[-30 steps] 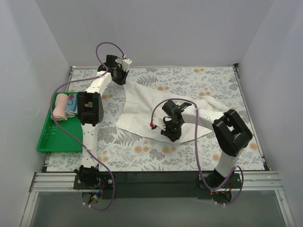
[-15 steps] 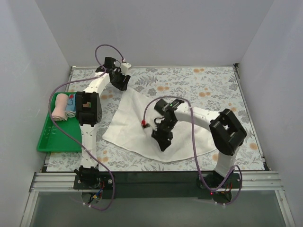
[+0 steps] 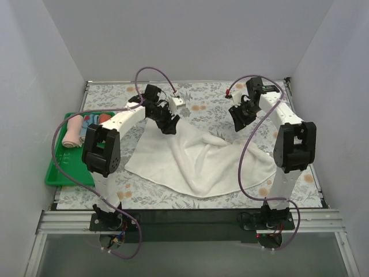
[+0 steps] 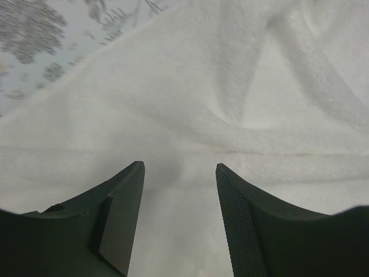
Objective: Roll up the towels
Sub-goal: Flatten the towel
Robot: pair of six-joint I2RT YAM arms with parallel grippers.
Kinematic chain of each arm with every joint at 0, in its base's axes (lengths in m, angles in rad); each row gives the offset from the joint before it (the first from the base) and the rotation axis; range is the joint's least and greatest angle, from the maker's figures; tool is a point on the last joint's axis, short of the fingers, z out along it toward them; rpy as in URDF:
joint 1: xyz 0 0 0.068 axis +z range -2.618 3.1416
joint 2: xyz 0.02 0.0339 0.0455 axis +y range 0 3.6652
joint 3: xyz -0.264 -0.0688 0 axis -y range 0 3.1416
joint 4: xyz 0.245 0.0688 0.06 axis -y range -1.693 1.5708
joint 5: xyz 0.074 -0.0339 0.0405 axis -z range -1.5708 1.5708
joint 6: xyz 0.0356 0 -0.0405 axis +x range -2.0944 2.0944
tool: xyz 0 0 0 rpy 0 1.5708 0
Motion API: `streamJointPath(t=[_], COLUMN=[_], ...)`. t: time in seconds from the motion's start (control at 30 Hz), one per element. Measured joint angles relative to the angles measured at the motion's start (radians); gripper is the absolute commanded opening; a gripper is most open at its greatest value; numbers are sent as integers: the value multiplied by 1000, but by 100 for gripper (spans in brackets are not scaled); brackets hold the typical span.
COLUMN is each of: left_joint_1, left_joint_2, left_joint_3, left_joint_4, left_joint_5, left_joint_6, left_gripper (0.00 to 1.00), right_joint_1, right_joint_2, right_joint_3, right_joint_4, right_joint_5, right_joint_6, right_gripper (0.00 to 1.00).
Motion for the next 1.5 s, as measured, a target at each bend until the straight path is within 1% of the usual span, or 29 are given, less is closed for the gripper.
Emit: streamJointPath(t=[0.07,0.17,0.37,0.43,0.47,0.5,0.53,0.57,0.6,0.63,0.73,0.77,0.83,0.9,0.97,1.0,1.03,1.1,1.17,1.3,1.4,1.43,1.47,1.5], left_joint_1=[-22,-23,-14,-12,-12,-12,-12,-12,-12,-12,-12,-11,-2,18,45,60,72,98,114,140,167,177,187,196], left_joint_2=[8,24,32,32,33,34,34,35,35,35,35,35,34,31,24,18,13,4,3,2,1,1,1,1], left_joint_3=[-61,-127,-176,-188,-195,-199,-203,-206,-208,-209,-216,-217,-225,-236,-253,-261,-270,-283,-286,-285,-285,-282,-278,-278], left_joint_4=[-7,-26,-31,-27,-24,-24,-21,-16,-13,-8,8,16,29,41,46,46,43,39,26,2,-17,-28,-41,-49], left_joint_5=[14,12,-33,-54,-66,-78,-89,-97,-102,-108,-134,-143,-157,-158,-156,-156,-157,-156,-155,-157,-157,-155,-150,-140], left_joint_6=[6,11,13,11,10,8,5,2,-2,-6,-21,-27,-40,-54,-65,-68,-69,-72,-74,-73,-72,-64,-52,-40], left_gripper=[50,50,50,50,50,50,50,49,48,46,36,30,24,15,11,7,5,3,1,0,0,2,8,23], right_joint_1=[8,21,44,49,52,53,56,58,58,58,46,35,-6,-85,-192,-245,-299,-356,-354,-327,-327,-327,-327,-327], right_joint_2=[34,66,71,76,81,85,91,96,100,101,92,82,42,-46,-174,-238,-299,-396,-437,-421,-419,-419,-419,-419], right_joint_3=[0,-4,-47,-62,-71,-80,-86,-92,-96,-98,-97,-97,-98,-123,-198,-238,-290,-409,-523,-701,-751,-751,-747,-738], right_joint_4=[-16,-41,-63,-66,-66,-66,-69,-67,-67,-68,-68,-69,-71,-57,-39,-42,-36,-34,-43,-59,-56,-56,-48,-45], right_joint_5=[17,43,71,80,85,91,98,105,112,117,131,134,135,130,132,137,146,168,177,187,206,208,207,206], right_joint_6=[-8,-26,-57,-64,-70,-77,-83,-90,-92,-92,-86,-85,-84,-92,-119,-138,-161,-206,-245,-299,-315,-315,-314,-312], right_gripper=[42,45,46,44,42,37,19,9,1,1,1,1,1,1,1,1,1,1,1,1,1,1,1,1])
